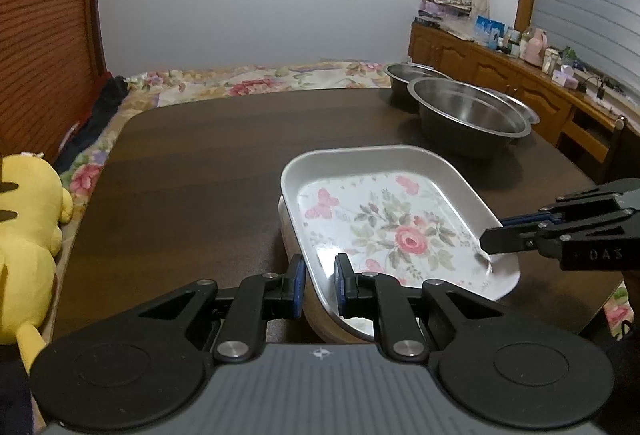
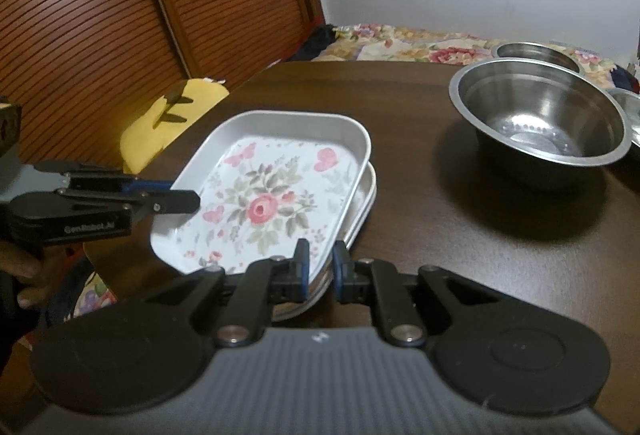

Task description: Organize plates and bowls

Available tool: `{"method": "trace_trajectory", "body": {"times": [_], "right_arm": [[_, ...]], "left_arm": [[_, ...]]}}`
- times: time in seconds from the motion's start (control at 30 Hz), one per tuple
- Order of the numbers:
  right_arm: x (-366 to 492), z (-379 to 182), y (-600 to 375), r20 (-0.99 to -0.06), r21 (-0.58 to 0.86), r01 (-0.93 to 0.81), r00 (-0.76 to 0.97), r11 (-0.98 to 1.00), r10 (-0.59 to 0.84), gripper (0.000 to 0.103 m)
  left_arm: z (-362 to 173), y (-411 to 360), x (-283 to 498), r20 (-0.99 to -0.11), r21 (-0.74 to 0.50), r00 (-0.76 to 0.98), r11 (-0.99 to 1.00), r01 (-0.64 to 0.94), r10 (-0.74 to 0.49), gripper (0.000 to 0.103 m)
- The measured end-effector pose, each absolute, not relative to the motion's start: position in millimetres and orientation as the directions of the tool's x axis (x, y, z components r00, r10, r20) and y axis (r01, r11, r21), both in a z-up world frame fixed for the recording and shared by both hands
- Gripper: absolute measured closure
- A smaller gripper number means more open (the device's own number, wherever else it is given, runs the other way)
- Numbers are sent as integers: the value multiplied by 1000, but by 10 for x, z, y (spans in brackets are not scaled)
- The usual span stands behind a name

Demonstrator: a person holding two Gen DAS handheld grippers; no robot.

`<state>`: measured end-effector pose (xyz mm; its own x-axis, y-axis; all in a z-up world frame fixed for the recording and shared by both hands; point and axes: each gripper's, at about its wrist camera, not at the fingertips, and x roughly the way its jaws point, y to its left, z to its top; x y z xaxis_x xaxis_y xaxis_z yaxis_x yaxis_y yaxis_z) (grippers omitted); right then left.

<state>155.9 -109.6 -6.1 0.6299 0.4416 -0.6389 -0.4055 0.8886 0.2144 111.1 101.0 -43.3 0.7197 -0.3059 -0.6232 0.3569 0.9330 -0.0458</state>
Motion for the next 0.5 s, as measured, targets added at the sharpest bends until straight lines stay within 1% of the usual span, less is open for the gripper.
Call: {"method": "trace_trajectory", "body": {"times": [0.2,0.4,0.5], "right_arm": [[1476,-130,-1071,-599,206,-381,679,901,424,87],[1402,-176,-1027,-555,166,-370,731,914,397,87],[1382,-192,-1033,-541,169,-361,744,917,392,87]], "left_arm": [[-470,995,1103,-619,-3,739,942,337,-266,86],[-516,1003,1111,-622,-6,739,945,328,-260,86],[-561,991,1103,-627,-1,737,946,323,-252,86]]}}
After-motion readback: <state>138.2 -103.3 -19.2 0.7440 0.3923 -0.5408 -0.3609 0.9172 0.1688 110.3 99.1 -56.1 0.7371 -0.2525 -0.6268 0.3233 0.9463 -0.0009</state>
